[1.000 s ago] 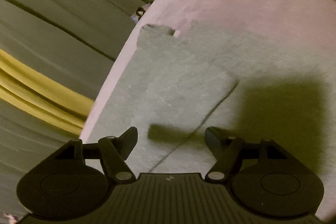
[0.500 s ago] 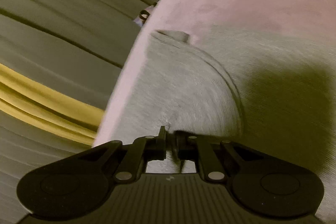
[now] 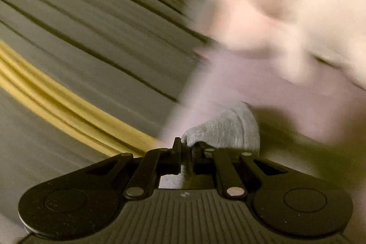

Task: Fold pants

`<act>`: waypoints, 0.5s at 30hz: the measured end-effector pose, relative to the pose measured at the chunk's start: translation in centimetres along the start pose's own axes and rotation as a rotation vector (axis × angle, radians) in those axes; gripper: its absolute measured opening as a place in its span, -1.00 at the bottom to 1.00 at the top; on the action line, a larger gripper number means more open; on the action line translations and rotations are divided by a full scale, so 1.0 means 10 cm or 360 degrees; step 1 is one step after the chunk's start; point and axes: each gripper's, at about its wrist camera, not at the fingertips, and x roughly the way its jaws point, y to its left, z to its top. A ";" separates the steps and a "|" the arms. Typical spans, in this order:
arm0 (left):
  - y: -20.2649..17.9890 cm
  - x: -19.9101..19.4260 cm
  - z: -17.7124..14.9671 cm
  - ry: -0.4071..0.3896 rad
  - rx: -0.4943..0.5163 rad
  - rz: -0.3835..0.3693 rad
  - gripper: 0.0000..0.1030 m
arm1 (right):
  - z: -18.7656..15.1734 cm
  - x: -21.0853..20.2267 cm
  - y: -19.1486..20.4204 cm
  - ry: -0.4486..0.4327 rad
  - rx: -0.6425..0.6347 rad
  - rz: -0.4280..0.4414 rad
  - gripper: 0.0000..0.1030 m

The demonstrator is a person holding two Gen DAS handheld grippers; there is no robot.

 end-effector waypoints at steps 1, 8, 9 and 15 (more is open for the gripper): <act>0.13 0.13 -0.18 0.0121 -0.0056 0.0077 -0.71 | -0.08 0.08 -0.18 0.0088 0.0012 -0.0132 -0.85; 0.44 0.12 -0.21 0.0032 -0.0434 0.0117 0.06 | -0.26 0.29 -0.50 0.0254 0.0114 -0.0308 -0.72; 0.44 0.11 -0.18 0.0020 -0.0441 0.0137 0.09 | -0.26 0.34 -0.51 0.0273 0.0113 -0.0295 -0.65; 0.56 0.16 -0.18 0.0037 -0.0566 0.0123 -0.12 | -0.33 0.43 -0.60 0.0301 0.0192 -0.0191 -0.61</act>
